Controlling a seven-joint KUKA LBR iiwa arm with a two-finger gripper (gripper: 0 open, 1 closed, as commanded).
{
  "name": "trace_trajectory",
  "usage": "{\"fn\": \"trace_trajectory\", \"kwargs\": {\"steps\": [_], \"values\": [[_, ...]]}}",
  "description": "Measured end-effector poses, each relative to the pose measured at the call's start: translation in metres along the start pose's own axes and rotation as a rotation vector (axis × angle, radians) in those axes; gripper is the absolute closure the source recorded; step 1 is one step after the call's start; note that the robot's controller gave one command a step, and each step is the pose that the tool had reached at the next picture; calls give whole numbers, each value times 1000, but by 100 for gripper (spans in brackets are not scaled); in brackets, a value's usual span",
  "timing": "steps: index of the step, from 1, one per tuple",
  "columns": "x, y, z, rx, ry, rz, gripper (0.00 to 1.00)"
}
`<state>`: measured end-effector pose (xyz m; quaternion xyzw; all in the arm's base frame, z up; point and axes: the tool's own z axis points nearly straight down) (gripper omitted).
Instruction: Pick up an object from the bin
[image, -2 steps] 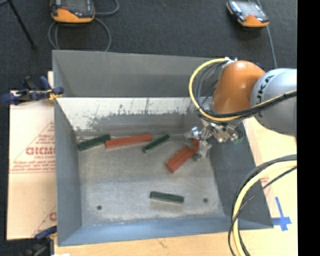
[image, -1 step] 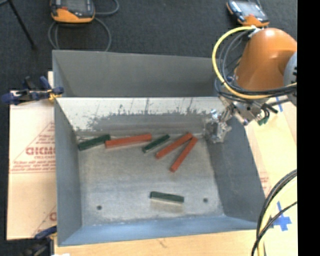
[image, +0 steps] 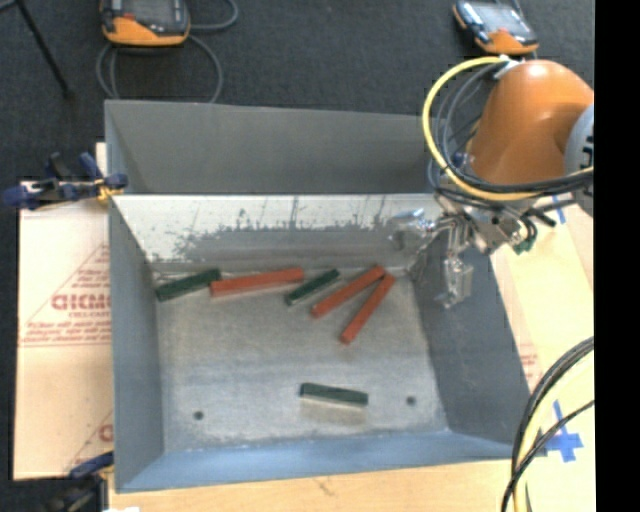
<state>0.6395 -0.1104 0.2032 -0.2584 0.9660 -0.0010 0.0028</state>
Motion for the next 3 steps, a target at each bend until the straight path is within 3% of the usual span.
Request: {"fn": "trace_trajectory", "kwargs": {"steps": [1,2,3], "values": [[-8,11,126,1,-1,-252,0],[-9,10,123,4,-4,-251,100],[7,6,-17,6,-4,-232,100]]}}
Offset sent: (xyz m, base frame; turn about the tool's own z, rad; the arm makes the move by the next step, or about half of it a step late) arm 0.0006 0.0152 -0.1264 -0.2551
